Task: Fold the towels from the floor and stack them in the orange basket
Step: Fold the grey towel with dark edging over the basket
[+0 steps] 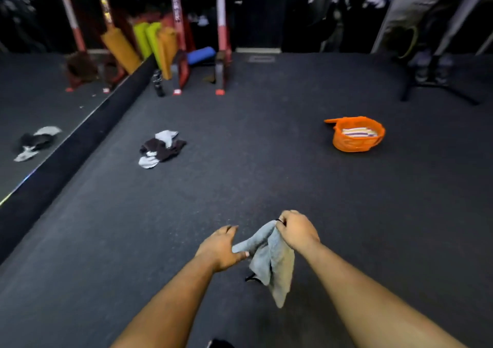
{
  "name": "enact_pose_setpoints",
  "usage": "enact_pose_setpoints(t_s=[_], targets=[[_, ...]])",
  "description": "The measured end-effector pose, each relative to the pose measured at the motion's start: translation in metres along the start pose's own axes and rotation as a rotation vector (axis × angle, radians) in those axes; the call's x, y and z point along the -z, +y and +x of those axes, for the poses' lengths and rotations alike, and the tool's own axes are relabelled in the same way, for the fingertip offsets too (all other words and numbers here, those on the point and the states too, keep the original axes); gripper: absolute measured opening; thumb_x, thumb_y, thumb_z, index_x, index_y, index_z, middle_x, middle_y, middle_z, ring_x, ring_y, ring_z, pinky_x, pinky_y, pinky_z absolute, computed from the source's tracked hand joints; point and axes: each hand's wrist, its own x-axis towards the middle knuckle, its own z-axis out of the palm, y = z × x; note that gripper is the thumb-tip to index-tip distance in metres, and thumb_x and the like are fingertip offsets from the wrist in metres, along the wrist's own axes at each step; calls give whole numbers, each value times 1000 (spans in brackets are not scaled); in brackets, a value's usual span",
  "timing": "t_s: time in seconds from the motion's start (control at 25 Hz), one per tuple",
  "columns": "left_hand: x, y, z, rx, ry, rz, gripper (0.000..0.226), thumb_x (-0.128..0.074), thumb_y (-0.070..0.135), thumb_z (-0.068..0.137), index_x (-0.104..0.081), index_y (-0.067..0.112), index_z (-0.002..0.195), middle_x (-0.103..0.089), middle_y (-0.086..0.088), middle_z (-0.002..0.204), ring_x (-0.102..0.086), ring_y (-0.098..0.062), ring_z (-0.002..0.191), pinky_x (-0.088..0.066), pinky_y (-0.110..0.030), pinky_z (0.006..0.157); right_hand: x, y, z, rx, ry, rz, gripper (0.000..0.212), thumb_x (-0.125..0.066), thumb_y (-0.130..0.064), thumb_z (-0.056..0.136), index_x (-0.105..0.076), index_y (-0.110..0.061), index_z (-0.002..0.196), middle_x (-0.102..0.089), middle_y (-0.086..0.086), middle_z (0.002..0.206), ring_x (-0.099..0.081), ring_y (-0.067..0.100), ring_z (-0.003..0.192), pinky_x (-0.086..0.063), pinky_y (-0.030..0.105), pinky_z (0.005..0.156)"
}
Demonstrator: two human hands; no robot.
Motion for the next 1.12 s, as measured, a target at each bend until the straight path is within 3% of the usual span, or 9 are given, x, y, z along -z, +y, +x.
enact_pose_setpoints(t_s=[0.16, 0.44, 0.6, 0.72, 0.96, 1.12], targets=[[24, 107, 92, -160, -10, 74, 98, -59, 71, 86, -16, 25, 162, -22, -1, 168, -28, -24, 152, -37, -42, 117, 69, 87, 31, -117, 109, 92, 24, -55, -35, 98, -47, -25, 78, -60, 2, 102, -59, 25, 95, -46, 36, 77], [50, 257, 267, -352, -63, 89, 98, -60, 69, 87, -15, 26, 162, -19, 1, 169, -27, -23, 152, -38, -45, 117, 181, 222, 118, -364, 286, 175, 25, -54, -37, 98, -54, -20, 80, -61, -4, 76, -58, 17, 72, -48, 39, 66], [73, 338, 344, -448, -115, 128, 100, -61, 71, 86, -15, 26, 162, -18, 0, 169, -24, -24, 153, -36, -47, 118, 240, 280, 158, -474, 347, 196, 25, -53, -37, 100, -54, -19, 82, -62, -2, 74, -58, 15, 67, -44, 33, 59], [93, 392, 399, -484, -139, 170, 100, -60, 71, 86, -15, 25, 162, -17, 0, 169, -23, -24, 154, -36, -46, 118, 279, 328, 192, -520, 398, 241, 24, -54, -36, 100, -54, -21, 81, -63, -2, 72, -58, 15, 66, -48, 37, 61], [115, 490, 511, -498, -109, 244, 96, -61, 66, 89, -14, 25, 162, -16, -2, 170, -23, -24, 154, -37, -44, 118, 338, 433, 282, -490, 434, 333, 20, -54, -34, 102, -55, -22, 86, -63, -2, 74, -60, 16, 68, -46, 34, 61], [126, 561, 585, -480, -139, 241, 95, -63, 63, 90, -13, 28, 162, -17, -2, 169, -26, -25, 153, -37, -45, 118, 389, 501, 362, -303, 313, 486, 13, -60, -25, 99, -66, -23, 87, -70, -5, 84, -66, 13, 81, -54, 36, 78]])
